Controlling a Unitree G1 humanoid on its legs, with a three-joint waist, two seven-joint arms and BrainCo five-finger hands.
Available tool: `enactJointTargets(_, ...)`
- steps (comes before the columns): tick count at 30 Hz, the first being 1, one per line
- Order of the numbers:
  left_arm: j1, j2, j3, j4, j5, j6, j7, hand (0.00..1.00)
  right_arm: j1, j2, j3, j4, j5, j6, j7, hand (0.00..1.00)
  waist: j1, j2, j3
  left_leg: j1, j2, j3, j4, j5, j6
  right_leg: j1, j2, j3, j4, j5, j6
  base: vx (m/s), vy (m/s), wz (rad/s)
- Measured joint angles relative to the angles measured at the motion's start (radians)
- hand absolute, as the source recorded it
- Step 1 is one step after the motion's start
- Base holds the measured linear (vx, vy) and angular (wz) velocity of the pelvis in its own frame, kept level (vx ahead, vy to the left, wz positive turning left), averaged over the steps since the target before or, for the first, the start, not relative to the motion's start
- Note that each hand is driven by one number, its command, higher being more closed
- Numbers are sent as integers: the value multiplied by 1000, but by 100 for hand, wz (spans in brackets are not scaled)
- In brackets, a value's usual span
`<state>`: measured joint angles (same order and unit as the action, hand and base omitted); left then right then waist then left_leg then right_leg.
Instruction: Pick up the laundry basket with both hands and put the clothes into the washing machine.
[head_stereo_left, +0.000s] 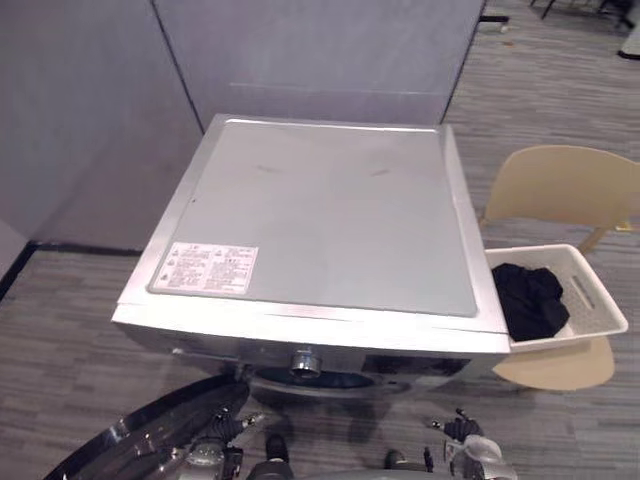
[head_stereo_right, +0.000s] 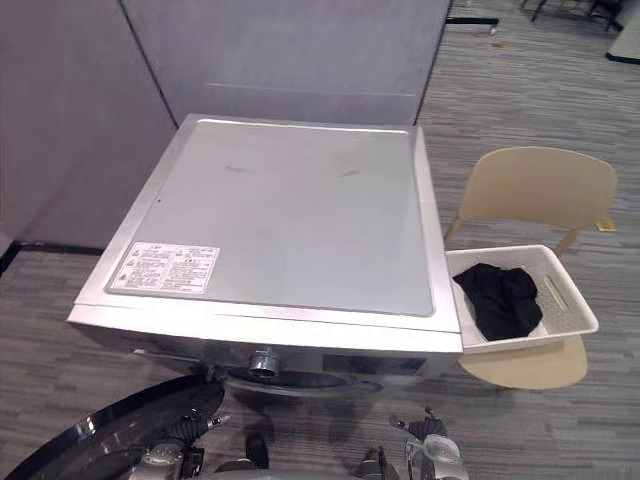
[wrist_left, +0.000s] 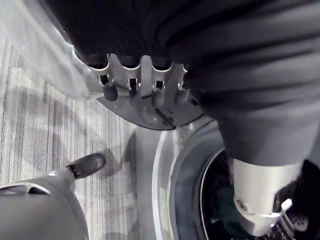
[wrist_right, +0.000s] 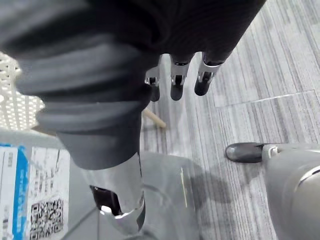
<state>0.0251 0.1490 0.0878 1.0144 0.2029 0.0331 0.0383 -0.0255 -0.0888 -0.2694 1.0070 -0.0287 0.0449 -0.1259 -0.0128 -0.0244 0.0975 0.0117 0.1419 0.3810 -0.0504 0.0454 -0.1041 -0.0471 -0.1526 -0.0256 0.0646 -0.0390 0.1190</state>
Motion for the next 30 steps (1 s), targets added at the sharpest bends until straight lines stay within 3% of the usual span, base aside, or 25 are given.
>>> enactJointTargets(1, -2, 0, 0, 0, 4, 0, 0, 0, -12, -1, 0, 1, 0, 0, 0, 0, 1, 0, 2, -6, 6, 22, 12, -12, 0, -25, 8, 26, -1, 22, -1, -52, 48, -160)
enactJointTargets(2, -10, -1, 0, 0, 5, 0, -1, 0, -35, -2, 5, -5, 0, -1, -1, 0, 1, 2, 4, -41, 27, 76, 69, -51, 11, -81, 27, 19, 4, 86, -14, -64, 37, -203)
enactJointTargets(3, -19, 0, -3, 1, 6, 0, -1, 0, -60, -6, 15, -8, 0, -1, -2, 0, 6, 12, 7, -69, 52, 101, 124, -101, 35, -131, 52, -85, -31, 180, -81, -75, 39, -220)
enactJointTargets(4, -15, 3, -9, 4, 7, -1, -2, 0, -70, -4, 16, -8, 0, -1, -4, 0, 10, 23, 13, -61, 76, 148, 123, -110, 45, -122, 58, -188, -78, 215, -130, -91, 17, -210)
enactJointTargets(5, -28, 5, -10, 15, 11, 0, -2, 0, -82, -6, 26, -7, 0, 0, -6, 0, 1, 15, 23, -47, 80, 228, 141, -109, 43, -127, 23, -451, 19, 100, -190, -114, 16, -195)
enactJointTargets(6, -44, 7, -10, 15, 26, 0, -2, 0, -81, -18, 35, 6, -1, 1, -6, 0, -1, 10, 22, -36, 97, 317, 192, -131, 50, -127, -31, -669, 167, -21, -216, -139, -17, -206)
enactJointTargets(7, -44, 10, -10, 15, 34, 0, -2, 0, -84, -26, 43, 14, -1, 2, -7, 0, 5, 16, 26, -28, 129, 377, 245, -152, 49, -128, -59, -730, 266, -70, -240, -127, -47, -191)
enactJointTargets(9, -45, 17, -17, 15, 43, 0, 0, 0, -92, -39, 71, 27, -2, 2, -7, 0, 4, 33, 34, -5, 187, 461, 322, -190, 37, -126, -90, -736, 376, -117, -230, -102, -147, -164)
enactJointTargets(10, -53, 36, -45, 14, 46, 1, -1, 0, -89, -42, 77, 29, -3, 3, -7, 0, -4, 20, 34, 18, 230, 525, 402, -244, 2, -105, -99, -666, 373, -127, -154, -78, -214, -147)
enactJointTargets(11, -56, 43, -54, 14, 46, 1, -1, 0, -85, -43, 78, 29, -3, 3, -7, 0, -5, 15, 37, 21, 250, 538, 443, -264, -9, -99, -88, -615, 339, -153, -77, -72, -231, -143)
enactJointTargets(12, -70, 38, -54, 15, 53, 2, 1, 0, -75, -58, 83, 31, -3, 3, -8, 0, -2, 46, 54, 26, 311, 552, 512, -293, -28, -95, -27, -570, 308, -175, -84, -54, -246, -144)
enactJointTargets(13, -65, 12, -55, 14, 57, 0, -1, 0, -62, -74, 84, 30, -2, 6, -14, 0, 0, 83, 57, 39, 384, 555, 584, -284, -13, -98, 53, -508, 269, -175, -120, -38, -242, -157)
enactJointTargets(14, -62, 3, -55, 14, 56, 0, -1, 0, -53, -74, 85, 31, -2, 7, -17, 0, 0, 90, 56, 37, 426, 539, 647, -262, 29, -93, 86, -478, 253, -173, -134, 17, -310, -159)
enactJointTargets(15, -50, -5, -50, 13, 54, 0, -1, 0, -42, -71, 89, 31, -3, 8, -26, 0, 0, 91, 63, 21, 481, 488, 753, -218, 150, -71, 128, -435, 223, -164, -153, 61, -241, -134)
enactJointTargets(16, -42, -15, -42, 9, 53, -1, 1, 0, -37, -69, 95, 30, -3, 9, -29, 0, 4, 86, 76, -34, 505, 369, 851, -179, 225, -42, 163, -382, 188, -144, -177, 111, -285, -178)
enactJointTargets(17, -29, -34, -43, -2, 39, -5, 3, 0, -39, -69, 101, 24, -2, 8, -39, 0, 12, 76, 84, -126, 426, 130, 930, -238, 123, -30, 189, -306, 154, -130, -191, 107, -172, -176)
enactJointTargets(19, -28, -35, -59, -32, 28, -20, 10, 0, -46, -78, 97, 24, -3, 9, -50, 0, 37, 83, 89, -216, 265, -68, 941, -293, 51, -15, 216, -205, 105, -92, -192, 140, -76, -186)
enactJointTargets(21, -24, -57, -59, -63, 4, -22, 22, 0, -51, -83, 89, 24, -3, 9, -55, 0, 63, 106, 107, -285, 121, -167, 855, -300, 62, 29, 245, -97, 40, -65, -171, 208, 2, -171)
enactJointTargets(22, -23, -65, -59, -67, -1, -23, 26, 0, -51, -85, 89, 25, -4, 9, -55, 0, 69, 106, 111, -307, 81, -187, 799, -298, 58, 32, 248, -72, 30, -62, -166, 217, 85, -143)
enactJointTargets(24, -22, -92, -55, -80, -14, -31, 28, 0, -67, -97, 89, 24, -14, 9, -55, 0, 88, 147, 129, -347, -28, -221, 518, -252, 22, 74, 256, 7, -13, -66, -170, 241, 146, -106)
enactJointTargets(25, -23, -92, -49, -81, -17, -33, 28, 0, -71, -95, 90, 25, -15, 8, -55, 0, 93, 148, 136, -348, -42, -224, 480, -189, 52, 87, 252, 25, -21, -66, -170, 315, 161, -92)
enactJointTargets(26, -18, -85, -36, -81, -17, -36, 29, 0, -74, -75, 101, 22, -20, 8, -54, 0, 122, 132, 137, -308, -65, -185, 413, -137, 88, 106, 226, 70, -44, -68, -169, 450, 173, -59)
enactJointTargets(28, -17, -85, -24, -98, -22, -43, 8, 0, -94, -68, 112, 7, -21, 8, -52, 0, 133, 123, 150, -379, -61, -147, 552, -153, 105, 126, 207, 82, -80, -57, -147, 406, 174, -16)
enactJointTargets(29, -9, -85, -14, -125, -44, -42, -54, 0, -106, -68, 120, 8, -22, 8, -50, 0, 145, 124, 151, -427, -65, -140, 618, -197, 120, 135, 205, 75, -83, -66, -132, 327, 166, 17)
enactJointTargets(30, -2, -94, 14, -132, -85, -36, -104, 0, -110, -56, 136, 5, -34, 5, -47, 0, 151, 124, 146, -419, -59, -162, 559, -198, 190, 119, 223, 48, 28, -152, -106, 335, 141, 13)
